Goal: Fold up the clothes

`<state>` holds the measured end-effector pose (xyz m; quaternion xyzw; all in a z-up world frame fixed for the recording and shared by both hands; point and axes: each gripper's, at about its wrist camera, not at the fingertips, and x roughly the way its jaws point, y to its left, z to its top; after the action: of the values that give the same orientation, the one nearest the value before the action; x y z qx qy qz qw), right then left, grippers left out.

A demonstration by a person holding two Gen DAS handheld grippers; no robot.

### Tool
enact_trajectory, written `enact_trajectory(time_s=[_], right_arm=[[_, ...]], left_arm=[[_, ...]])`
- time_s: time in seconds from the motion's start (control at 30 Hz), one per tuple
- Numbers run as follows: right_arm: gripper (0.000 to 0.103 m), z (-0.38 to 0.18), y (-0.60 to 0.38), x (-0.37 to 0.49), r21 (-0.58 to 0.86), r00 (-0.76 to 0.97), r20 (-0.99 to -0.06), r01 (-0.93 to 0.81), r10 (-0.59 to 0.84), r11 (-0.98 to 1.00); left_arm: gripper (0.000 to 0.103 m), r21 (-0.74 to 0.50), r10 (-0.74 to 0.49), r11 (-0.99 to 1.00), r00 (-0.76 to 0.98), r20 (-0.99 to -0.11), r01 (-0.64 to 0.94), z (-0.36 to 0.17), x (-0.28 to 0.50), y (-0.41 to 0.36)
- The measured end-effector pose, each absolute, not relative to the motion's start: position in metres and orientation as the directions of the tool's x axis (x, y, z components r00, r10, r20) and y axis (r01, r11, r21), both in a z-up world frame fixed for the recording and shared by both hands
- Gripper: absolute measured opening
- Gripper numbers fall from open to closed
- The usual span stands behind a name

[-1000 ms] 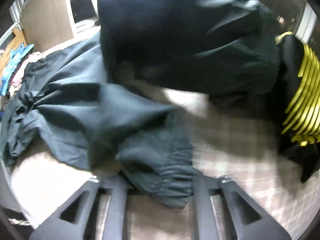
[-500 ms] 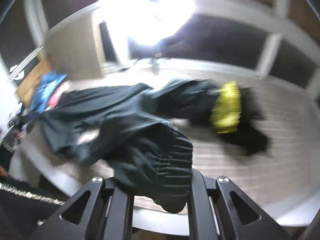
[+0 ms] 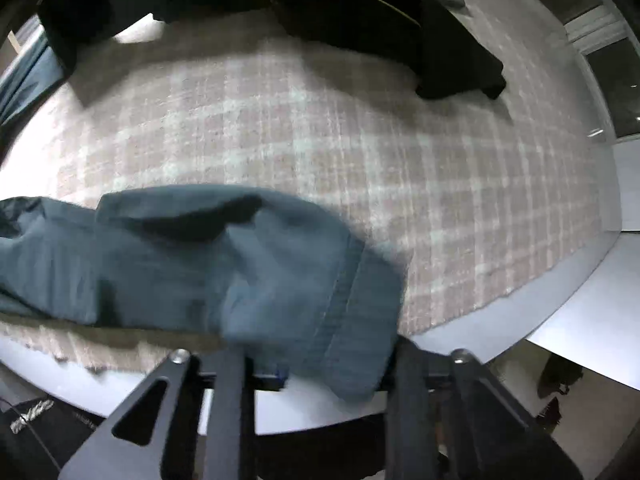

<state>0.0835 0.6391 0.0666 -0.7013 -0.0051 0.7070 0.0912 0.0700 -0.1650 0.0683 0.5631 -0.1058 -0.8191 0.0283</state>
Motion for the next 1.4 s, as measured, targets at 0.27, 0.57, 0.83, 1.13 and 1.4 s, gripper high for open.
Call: enact_trajectory(time_s=[0.27,0.57,0.83,1.13,1.4], right_arm=[[0.056,0.093,0.674,0.113,0.094,-0.266,-0.963,-0.172,-0.045,-0.981],[0.035,0.043,0.670,0.068,-0.078,-0.149,-0.985,-0.080,0.089,-0.994],[0.055,0.147,0.646,0.023,0.174,-0.439,-0.888,-0.041,-0.139,-0.984],[0.065,0.172,0.589,-0.129,-0.085,-0.521,-0.853,0.196,-0.031,-0.977],[0.047,0.136,0.567,-0.178,-0.071,-0.392,-0.914,0.414,-0.107,-0.908]], left_arm=[[0.045,0.260,-0.206,-0.963,-0.416,-0.886,-0.075,0.119,0.101,-0.135],[0.045,0.105,0.110,-0.884,-0.420,-0.901,-0.455,0.112,0.044,0.052],[0.045,0.076,0.219,-0.773,-0.378,-0.899,-0.629,0.099,0.022,0.156],[0.045,0.074,0.202,-0.739,-0.325,-0.924,-0.669,0.088,0.006,0.195],[0.045,-0.032,0.261,-0.750,-0.251,-0.932,-0.661,0.068,-0.029,0.226]])
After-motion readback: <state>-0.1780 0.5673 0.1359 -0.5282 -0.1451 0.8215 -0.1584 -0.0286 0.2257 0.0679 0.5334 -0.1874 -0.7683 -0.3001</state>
